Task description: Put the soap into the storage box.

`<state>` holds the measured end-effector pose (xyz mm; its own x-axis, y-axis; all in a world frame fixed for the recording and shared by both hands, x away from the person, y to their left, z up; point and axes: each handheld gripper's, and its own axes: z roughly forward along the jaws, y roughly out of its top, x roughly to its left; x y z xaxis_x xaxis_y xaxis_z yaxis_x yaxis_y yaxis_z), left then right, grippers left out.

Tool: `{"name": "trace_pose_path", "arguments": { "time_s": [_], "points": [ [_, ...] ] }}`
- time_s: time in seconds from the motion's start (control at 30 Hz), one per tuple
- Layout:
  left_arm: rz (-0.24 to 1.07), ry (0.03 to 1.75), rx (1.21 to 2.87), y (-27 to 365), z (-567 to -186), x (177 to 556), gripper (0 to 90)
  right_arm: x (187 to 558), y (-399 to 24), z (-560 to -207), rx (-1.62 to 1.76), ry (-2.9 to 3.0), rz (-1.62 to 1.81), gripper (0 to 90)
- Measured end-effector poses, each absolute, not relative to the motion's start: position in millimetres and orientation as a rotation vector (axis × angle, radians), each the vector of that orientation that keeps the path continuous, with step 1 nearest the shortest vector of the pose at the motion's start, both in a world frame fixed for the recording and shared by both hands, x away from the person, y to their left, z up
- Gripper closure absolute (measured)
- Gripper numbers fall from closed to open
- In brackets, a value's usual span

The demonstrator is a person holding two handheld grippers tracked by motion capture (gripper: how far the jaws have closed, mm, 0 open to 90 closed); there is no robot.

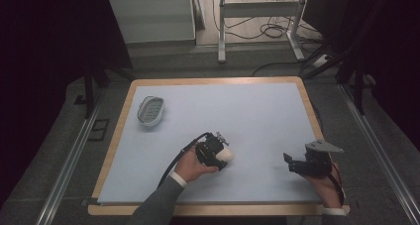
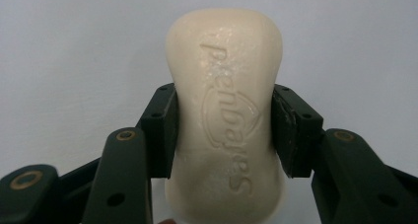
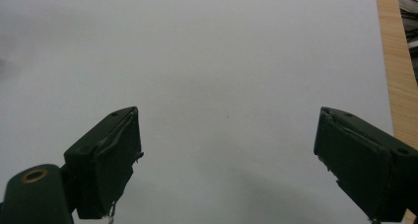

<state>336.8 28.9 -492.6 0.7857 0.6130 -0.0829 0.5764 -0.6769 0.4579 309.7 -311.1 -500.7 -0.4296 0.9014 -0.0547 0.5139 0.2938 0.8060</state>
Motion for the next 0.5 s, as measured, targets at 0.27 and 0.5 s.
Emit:
{"name": "trace_pose_path", "arguments": {
  "time_s": [0.27, 0.5],
  "points": [
    [0.113, 0.901, 2.488, 38, -485, 337, 49.6, 310, -312, -501, 1.260, 2.060, 0.995, 10.4],
    [0.119, 0.918, 2.467, 47, -482, 339, 49.7, 310, -312, -502, 1.262, 2.061, 0.993, 10.4]
  ]
}}
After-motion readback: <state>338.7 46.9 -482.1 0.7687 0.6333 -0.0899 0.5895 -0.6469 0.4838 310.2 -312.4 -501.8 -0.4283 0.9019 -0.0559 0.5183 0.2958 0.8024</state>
